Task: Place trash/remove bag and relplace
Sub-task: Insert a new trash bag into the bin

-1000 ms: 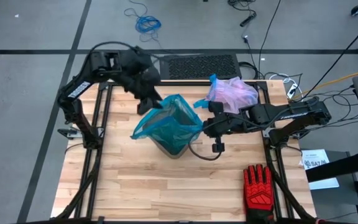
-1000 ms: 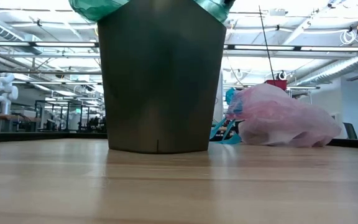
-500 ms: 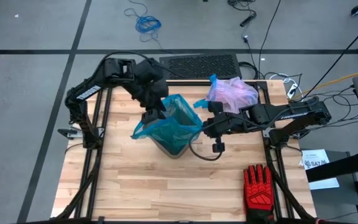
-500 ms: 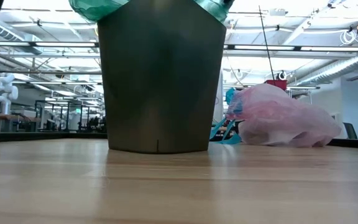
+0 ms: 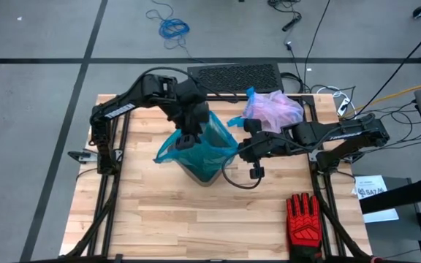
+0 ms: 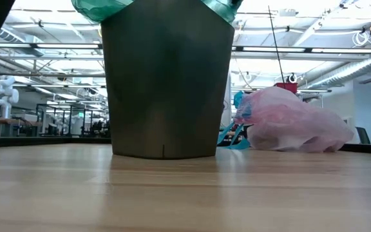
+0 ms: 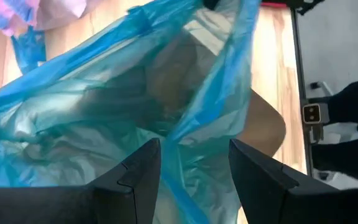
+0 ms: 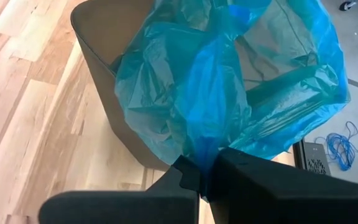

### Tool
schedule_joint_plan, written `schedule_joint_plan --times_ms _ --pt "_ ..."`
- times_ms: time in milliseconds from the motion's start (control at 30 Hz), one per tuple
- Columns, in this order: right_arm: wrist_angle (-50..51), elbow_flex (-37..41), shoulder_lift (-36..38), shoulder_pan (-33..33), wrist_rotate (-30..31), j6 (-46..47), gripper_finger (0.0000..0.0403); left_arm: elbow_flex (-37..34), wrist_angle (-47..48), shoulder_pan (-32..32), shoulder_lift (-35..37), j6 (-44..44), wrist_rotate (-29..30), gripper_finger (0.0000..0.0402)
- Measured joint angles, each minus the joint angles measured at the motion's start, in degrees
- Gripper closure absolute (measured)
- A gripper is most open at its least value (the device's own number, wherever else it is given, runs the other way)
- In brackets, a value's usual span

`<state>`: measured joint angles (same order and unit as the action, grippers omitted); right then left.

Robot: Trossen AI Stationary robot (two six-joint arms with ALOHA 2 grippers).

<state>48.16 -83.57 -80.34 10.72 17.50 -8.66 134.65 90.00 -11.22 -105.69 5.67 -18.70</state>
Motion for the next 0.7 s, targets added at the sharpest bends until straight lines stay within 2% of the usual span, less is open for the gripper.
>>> schedule_joint_plan --times_ms 400,533,633,700 --pt "-0.1 0.0 0.0 -0.1 0.0 -1.0 0.0403 0.0 0.0 0.0 -3.7 4.3 1.4 0.0219" --pt "0.0 0.0 0.0 -0.1 0.0 -1.0 0.0403 0.0 0.0 0.3 -3.9 4.3 -1.0 0.0221" --pt "0.0 0.0 0.0 -0.1 0.0 -1.0 0.0403 0.0 0.0 1.1 -3.8 4.3 -1.7 0.0241" --pt "0.0 0.0 0.1 -0.1 0.0 -1.1 0.0403 0.0 0.0 1.9 -3.8 3.8 -3.2 0.0271"
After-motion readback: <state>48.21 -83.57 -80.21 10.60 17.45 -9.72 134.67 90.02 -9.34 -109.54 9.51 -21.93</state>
